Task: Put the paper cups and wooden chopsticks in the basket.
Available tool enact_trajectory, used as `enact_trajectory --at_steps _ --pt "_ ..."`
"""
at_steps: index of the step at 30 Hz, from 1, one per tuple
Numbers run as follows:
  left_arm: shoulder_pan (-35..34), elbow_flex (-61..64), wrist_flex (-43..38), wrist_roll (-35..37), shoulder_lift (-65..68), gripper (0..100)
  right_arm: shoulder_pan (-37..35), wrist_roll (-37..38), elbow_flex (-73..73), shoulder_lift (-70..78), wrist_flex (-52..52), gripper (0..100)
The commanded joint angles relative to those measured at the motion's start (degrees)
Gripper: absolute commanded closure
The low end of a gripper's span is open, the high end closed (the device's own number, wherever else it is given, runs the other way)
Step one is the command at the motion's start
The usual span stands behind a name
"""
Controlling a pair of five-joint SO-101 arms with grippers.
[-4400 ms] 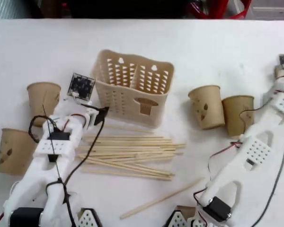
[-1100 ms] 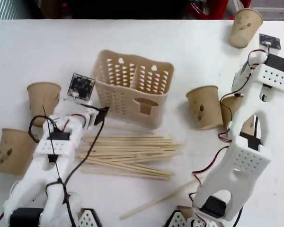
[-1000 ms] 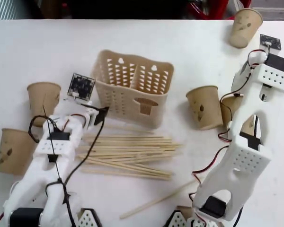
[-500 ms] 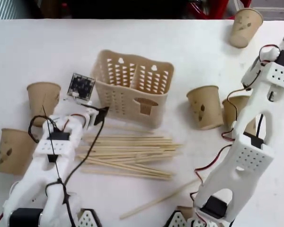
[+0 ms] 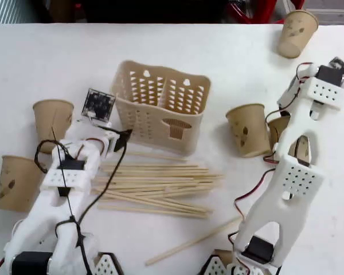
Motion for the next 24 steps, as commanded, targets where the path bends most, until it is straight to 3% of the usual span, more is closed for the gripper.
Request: enact_trajectory --at_steps 1,4,16,24 --pt "-0.31 -0.44 -1.14 0.35 -0.22 65 1.89 -0.44 -2.2 0.92 0.75 65.2" --pt "-0.31 -0.44 -1.14 0.35 -0.22 65 4.35 0.44 -2.2 0.75 1.8 67.3" --pt "-0.4 -0.44 -1.23 0.35 -0.22 65 8.92 23.21 -2.2 -5.76 1.71 98.5" --pt "-0.4 -0.44 -1.23 0.35 -0.22 65 11.56 27.08 -2.02 -23.87 1.98 98.3"
